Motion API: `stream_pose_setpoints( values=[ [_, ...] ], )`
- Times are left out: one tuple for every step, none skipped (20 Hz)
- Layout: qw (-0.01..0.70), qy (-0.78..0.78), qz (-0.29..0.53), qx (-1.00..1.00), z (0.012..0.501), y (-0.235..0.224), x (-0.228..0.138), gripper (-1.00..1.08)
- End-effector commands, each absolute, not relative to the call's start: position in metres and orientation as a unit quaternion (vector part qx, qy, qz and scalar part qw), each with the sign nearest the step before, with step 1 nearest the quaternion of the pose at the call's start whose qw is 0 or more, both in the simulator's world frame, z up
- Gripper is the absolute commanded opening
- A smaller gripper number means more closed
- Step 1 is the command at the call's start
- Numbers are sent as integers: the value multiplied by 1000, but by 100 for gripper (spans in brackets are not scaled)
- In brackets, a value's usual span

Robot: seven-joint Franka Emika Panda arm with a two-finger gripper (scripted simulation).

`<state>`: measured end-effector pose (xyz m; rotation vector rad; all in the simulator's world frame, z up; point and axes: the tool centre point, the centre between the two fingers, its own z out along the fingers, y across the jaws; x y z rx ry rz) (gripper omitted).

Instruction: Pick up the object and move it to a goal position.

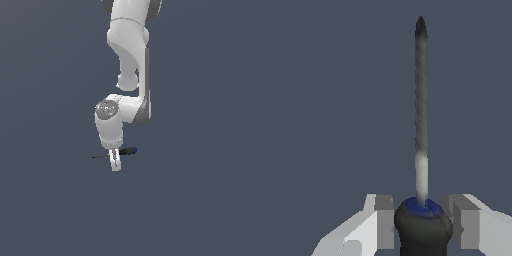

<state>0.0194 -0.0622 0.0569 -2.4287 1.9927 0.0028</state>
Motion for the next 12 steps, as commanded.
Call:
stream_pose_setpoints(
  values=[
    [0,634,1,-773,68,-74,10,-100],
    [0,634,1,-773,71,-78,7,-100],
    [0,634,1,-773,75,-82,4,-100],
    [0,634,1,-773,78,-86,1,-100],
    [0,634,1,-773,80,-89,-1,-100],
    [0,634,1,-773,83,-92,-3,-100],
    [0,634,1,-773,85,-94,-4,-100],
    [0,634,1,-773,87,-96,-6,-100],
    [0,634,0,-773,88,-98,-7,-100],
    [0,634,0,-773,89,-99,-7,-100],
    [0,634,0,-773,90,-100,-8,-100],
    [0,634,0,-773,90,-100,-8,-100]
  ],
)
